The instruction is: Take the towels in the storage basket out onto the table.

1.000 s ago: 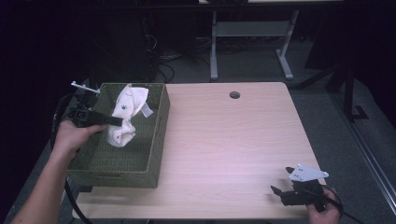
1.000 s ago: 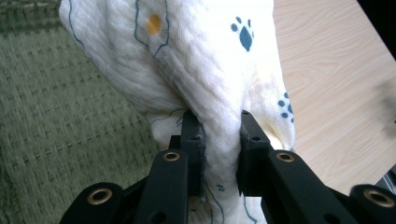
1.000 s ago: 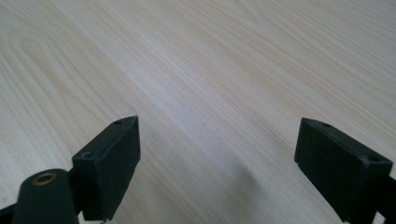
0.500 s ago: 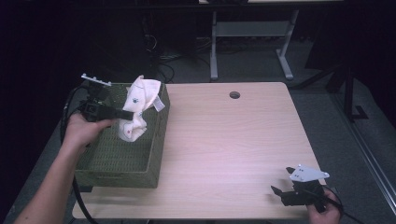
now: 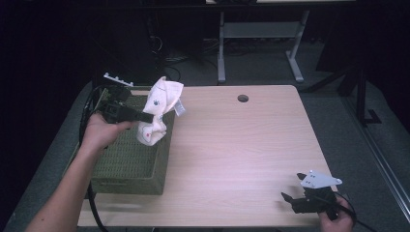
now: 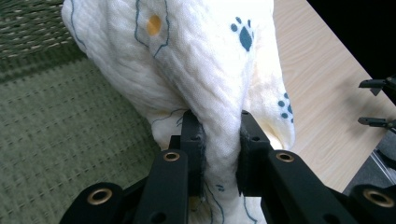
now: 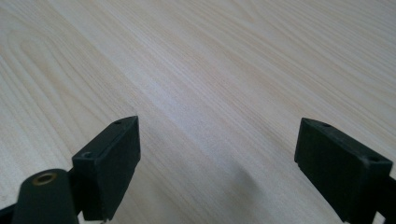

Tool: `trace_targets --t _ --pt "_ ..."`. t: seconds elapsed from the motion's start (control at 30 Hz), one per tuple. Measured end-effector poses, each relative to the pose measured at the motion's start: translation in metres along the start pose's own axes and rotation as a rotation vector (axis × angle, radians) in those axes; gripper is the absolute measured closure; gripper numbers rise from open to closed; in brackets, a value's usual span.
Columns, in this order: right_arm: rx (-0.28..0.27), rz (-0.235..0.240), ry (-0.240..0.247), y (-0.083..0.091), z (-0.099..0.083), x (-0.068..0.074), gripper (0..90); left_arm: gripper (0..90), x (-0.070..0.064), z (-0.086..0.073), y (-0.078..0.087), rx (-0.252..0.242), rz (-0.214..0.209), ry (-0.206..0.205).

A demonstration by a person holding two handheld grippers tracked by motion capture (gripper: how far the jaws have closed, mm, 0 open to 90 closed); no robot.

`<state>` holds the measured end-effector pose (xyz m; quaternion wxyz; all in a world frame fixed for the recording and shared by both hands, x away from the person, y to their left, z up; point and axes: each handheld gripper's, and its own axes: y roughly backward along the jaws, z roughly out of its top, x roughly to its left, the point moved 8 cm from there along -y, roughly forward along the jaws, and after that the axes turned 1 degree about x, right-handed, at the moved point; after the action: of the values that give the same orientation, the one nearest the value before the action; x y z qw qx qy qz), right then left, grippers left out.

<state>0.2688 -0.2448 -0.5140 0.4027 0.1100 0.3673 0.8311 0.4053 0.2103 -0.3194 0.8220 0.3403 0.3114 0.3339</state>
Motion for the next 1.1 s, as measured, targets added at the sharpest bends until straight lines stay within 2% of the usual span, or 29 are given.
trace_targets --t 0.17,0.57,1.1 --pt "-0.002 0.002 0.002 0.000 0.001 0.001 14.0 76.2 -0.009 0.004 -0.008 0.000 -0.008 -0.010" --pt "-0.003 0.000 0.001 0.001 0.000 0.001 14.0 76.2 -0.028 0.010 -0.027 0.033 -0.028 -0.059" --pt "-0.006 -0.001 -0.002 0.002 0.000 0.000 14.0 76.2 -0.047 0.020 -0.053 0.048 -0.061 -0.083"
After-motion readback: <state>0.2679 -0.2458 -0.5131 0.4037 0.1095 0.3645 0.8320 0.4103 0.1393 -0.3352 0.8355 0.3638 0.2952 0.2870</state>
